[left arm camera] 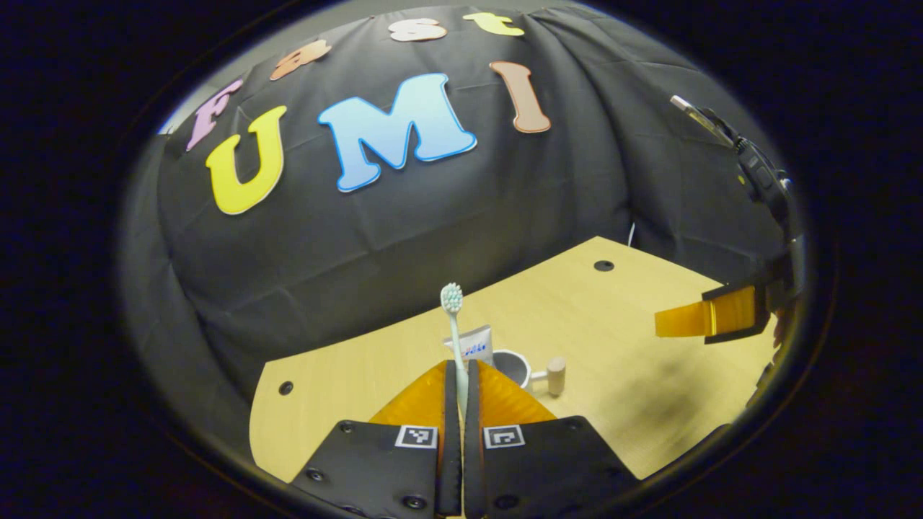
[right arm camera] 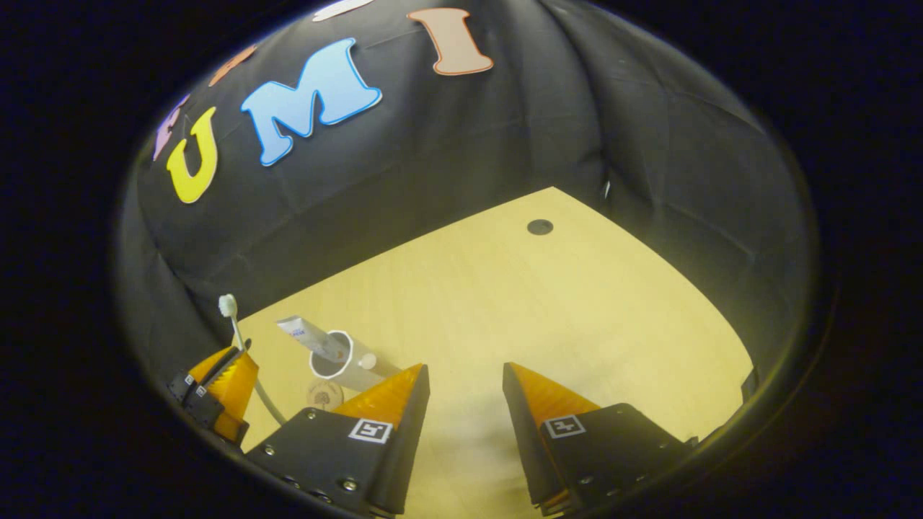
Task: Put the toothbrush and toothpaste on the desktop into the cup, then pick up the cup and place it on the coaster on the desktop.
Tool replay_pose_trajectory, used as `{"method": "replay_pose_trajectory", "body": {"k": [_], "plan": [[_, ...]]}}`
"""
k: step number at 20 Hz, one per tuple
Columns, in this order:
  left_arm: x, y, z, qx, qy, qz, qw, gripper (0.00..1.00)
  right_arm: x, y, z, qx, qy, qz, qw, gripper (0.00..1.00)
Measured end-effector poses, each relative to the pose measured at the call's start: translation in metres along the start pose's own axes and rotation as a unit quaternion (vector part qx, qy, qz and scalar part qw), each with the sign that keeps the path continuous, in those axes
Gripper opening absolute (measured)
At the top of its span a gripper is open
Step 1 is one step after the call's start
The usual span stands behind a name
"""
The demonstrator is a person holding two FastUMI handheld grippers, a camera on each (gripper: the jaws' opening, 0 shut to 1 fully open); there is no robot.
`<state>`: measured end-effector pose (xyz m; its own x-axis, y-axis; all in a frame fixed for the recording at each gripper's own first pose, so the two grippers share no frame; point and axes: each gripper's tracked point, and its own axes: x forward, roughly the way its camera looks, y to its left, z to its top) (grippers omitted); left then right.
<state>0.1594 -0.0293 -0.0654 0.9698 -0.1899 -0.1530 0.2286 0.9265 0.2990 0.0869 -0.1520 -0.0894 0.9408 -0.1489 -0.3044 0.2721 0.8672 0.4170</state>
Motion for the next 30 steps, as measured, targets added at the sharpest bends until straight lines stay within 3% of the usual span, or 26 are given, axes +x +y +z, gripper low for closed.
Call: {"method": "replay_pose_trajectory", "body": {"k": [8,14,23,28,29,30], "plan": [[0.036,-0.002,0.046,0.026,-0.074,0.013,0.997,0.09,0.001,-0.043,0.002,0.01,0.007,-0.038,0.999,0.62],[0.068,-0.014,0.073,0.025,-0.13,0.0,0.991,0.08,0.003,-0.064,-0.003,0.003,0.024,-0.057,0.998,0.62],[0.087,-0.009,0.04,0.009,-0.12,0.027,0.992,0.07,-0.004,-0.09,-0.007,0.004,0.036,-0.085,0.996,0.62],[0.082,-0.011,0.019,0.006,-0.113,0.036,0.993,0.14,-0.004,-0.086,-0.016,-0.004,0.045,-0.086,0.995,0.62],[0.08,-0.011,0.02,0.008,-0.117,0.04,0.992,0.2,-0.004,-0.085,-0.019,-0.007,0.049,-0.085,0.995,0.62],[0.082,-0.011,0.017,0.009,-0.115,0.039,0.993,0.17,-0.004,-0.084,-0.021,-0.009,0.051,-0.085,0.995,0.62]]}}
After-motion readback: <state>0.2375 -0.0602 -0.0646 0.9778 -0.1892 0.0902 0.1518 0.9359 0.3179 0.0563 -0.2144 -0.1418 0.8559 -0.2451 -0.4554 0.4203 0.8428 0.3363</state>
